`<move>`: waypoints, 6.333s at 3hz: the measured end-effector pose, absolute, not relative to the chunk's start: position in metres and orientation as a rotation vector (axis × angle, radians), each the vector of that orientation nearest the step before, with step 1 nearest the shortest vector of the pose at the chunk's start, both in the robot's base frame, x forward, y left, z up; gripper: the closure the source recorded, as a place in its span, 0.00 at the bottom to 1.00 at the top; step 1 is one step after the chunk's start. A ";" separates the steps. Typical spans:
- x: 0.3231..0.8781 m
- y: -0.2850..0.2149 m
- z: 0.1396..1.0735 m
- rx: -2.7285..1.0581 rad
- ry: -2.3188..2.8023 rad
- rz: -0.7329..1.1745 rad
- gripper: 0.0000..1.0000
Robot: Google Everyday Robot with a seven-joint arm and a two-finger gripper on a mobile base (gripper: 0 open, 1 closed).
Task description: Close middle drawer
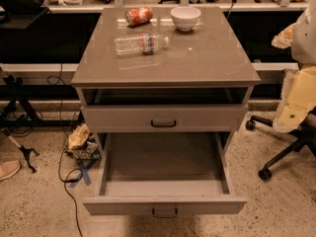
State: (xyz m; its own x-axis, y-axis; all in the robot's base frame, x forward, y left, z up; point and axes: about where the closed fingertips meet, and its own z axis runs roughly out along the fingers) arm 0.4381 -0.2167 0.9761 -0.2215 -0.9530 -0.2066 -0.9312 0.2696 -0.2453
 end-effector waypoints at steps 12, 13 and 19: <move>0.381 -0.210 0.408 -0.437 2.784 0.731 1.00; 0.418 -0.195 0.393 -0.353 2.729 0.716 1.00; 0.556 -0.166 0.398 -0.314 2.392 0.759 1.00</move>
Offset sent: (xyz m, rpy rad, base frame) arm -0.0196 -0.0177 -0.0834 0.1183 0.2291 -0.0905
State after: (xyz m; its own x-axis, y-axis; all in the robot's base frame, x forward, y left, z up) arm 0.5560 -0.1660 0.3982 -0.7902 -0.0410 -0.6115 -0.3861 0.8081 0.4447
